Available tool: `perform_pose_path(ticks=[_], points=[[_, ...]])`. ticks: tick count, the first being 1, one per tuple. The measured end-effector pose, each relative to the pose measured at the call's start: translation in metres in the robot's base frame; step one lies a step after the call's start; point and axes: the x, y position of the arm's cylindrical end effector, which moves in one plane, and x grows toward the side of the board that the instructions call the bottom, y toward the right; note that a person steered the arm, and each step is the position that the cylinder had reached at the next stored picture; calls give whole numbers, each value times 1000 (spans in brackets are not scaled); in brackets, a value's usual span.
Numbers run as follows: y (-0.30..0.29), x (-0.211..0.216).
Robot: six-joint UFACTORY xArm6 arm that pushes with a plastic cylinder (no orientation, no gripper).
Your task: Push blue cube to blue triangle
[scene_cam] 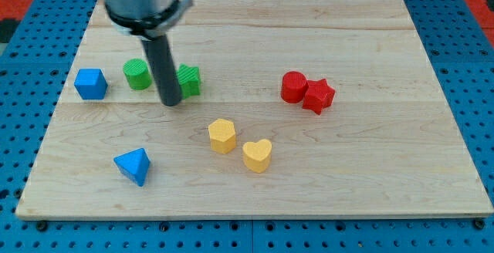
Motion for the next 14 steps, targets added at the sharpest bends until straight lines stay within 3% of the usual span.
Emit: perform_pose_path(ticks=[1, 2, 4, 5, 6, 7, 10, 11, 12, 13, 14], points=[[46, 0], [54, -11], [-56, -13], [-83, 51], [-195, 67], [-207, 51], [-202, -51], [-180, -34], [-165, 14], [-204, 6], [-188, -26]])
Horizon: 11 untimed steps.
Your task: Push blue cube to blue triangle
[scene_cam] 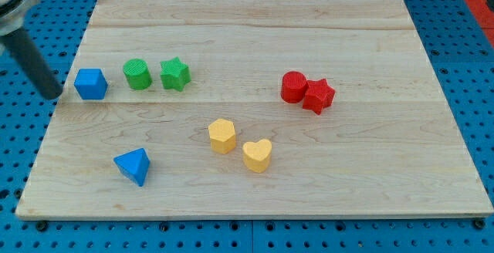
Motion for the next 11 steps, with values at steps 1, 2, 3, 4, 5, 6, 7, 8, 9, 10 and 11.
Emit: perform_pose_path(ticks=[1, 2, 3, 4, 5, 6, 7, 8, 9, 10, 11], points=[[15, -25], [20, -24], [26, -18], [30, -25], [39, -13], [82, 11], [118, 29], [113, 41], [148, 44], [185, 28], [189, 59]])
